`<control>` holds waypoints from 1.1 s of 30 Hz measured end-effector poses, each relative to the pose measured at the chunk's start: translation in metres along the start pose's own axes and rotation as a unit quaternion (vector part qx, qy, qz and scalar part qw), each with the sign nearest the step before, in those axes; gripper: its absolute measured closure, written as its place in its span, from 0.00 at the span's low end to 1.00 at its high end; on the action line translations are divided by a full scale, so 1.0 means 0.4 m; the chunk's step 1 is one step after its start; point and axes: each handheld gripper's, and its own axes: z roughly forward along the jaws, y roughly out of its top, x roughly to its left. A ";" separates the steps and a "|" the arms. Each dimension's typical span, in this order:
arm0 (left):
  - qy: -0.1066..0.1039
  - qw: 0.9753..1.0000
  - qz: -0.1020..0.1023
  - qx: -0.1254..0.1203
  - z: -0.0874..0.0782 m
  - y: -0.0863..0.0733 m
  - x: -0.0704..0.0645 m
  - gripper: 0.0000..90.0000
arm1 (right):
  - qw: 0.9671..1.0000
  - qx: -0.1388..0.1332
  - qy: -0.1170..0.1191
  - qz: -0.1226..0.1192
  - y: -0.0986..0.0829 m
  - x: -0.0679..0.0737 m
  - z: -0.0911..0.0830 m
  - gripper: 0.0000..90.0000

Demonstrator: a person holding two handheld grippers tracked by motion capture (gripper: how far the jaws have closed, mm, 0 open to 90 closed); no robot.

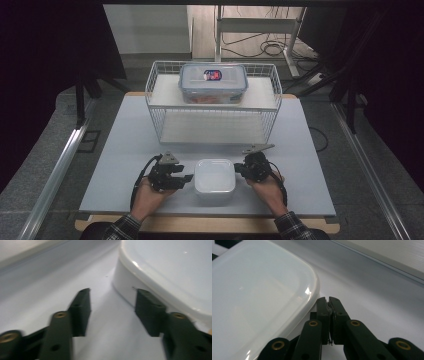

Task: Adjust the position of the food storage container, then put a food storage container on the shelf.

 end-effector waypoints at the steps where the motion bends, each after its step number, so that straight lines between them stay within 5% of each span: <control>1: 0.009 1.000 0.002 -0.002 -0.007 -0.007 0.006 0.44 | 1.000 -0.002 0.000 -0.001 -0.002 0.000 -0.004 0.93; 4: 0.019 1.000 0.002 -0.006 -0.014 -0.017 0.012 0.36 | 1.000 -0.005 -0.005 -0.004 -0.006 0.000 -0.015 0.88; 14: 0.022 1.000 -0.013 -0.010 -0.044 -0.055 0.033 0.09 | 1.000 -0.005 -0.017 0.002 -0.032 -0.014 -0.039 0.43; 21: 0.023 1.000 0.007 -0.008 -0.040 -0.063 0.037 0.04 | 1.000 -0.026 -0.006 0.006 -0.045 -0.019 -0.064 0.25; 33: -0.008 0.999 -0.003 -0.043 -0.079 -0.031 0.024 0.03 | 0.997 -0.070 0.006 0.012 -0.044 0.000 -0.106 0.09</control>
